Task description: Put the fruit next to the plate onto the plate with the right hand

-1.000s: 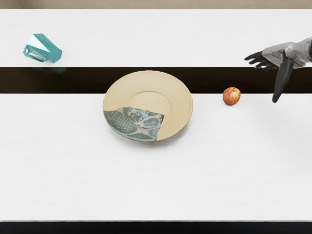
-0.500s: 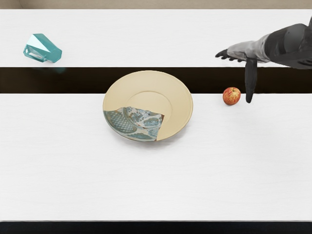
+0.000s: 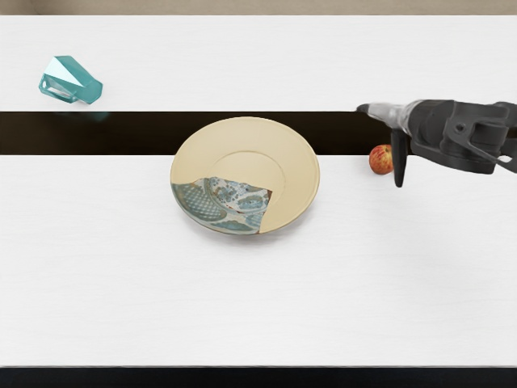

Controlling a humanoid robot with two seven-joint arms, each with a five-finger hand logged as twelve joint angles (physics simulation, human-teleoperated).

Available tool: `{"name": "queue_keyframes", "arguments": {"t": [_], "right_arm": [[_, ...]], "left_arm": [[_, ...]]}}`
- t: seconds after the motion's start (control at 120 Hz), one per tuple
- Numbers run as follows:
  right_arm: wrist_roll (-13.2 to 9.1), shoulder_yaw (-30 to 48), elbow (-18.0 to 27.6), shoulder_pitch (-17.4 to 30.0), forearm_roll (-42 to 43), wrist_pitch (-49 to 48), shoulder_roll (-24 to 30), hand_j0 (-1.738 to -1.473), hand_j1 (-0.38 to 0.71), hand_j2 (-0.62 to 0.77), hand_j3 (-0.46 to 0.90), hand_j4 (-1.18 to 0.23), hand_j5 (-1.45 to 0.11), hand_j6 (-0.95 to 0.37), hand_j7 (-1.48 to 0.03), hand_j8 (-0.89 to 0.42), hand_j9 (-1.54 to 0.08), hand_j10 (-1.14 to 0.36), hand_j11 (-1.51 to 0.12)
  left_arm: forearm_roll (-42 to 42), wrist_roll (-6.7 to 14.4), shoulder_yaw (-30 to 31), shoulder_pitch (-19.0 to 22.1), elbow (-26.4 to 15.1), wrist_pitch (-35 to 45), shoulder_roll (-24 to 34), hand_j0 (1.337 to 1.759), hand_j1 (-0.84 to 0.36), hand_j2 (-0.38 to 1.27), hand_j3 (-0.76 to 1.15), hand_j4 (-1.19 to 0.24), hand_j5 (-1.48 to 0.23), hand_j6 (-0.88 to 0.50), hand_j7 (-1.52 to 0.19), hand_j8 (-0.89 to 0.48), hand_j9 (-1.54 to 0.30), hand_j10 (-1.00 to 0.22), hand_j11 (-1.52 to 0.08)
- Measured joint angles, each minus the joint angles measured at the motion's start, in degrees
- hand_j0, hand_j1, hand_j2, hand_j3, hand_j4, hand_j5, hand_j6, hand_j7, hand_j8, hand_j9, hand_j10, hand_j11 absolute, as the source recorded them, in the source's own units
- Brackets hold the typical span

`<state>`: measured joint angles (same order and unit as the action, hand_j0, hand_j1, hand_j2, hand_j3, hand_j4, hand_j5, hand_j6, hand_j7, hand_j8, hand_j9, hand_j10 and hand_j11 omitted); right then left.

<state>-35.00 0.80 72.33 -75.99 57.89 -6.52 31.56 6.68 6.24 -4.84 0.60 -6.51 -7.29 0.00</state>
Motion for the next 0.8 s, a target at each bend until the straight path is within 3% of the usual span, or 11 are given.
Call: {"name": "queue_keyframes", "arguments": {"t": [0.2, 0.8], "right_arm": [[0.0, -1.58, -5.72, 0.63, 0.47, 1.37, -4.5, -1.658, -0.32, 0.0, 0.0, -0.02, -0.03, -0.03, -0.03, -0.03, -0.03, -0.02, -0.03], [0.0, -2.81, -8.11, 4.03, 1.44, 7.46, -5.72, -1.658, -0.23, -0.02, 0.0, -0.1, -0.13, -0.11, -0.13, -0.11, -0.13, -0.1, -0.13]], "left_arm": [[0.0, 0.0, 0.0, -0.05, 0.0, 0.0, 0.0, 1.658, 0.34, 0.0, 0.0, -0.01, -0.01, -0.01, -0.01, -0.01, -0.01, -0.01, -0.01], [0.0, 0.0, 0.0, 0.01, 0.0, 0.0, 0.0, 1.658, 0.34, 0.0, 0.0, -0.01, -0.01, -0.01, -0.01, -0.01, -0.01, -0.01, -0.01]]}}
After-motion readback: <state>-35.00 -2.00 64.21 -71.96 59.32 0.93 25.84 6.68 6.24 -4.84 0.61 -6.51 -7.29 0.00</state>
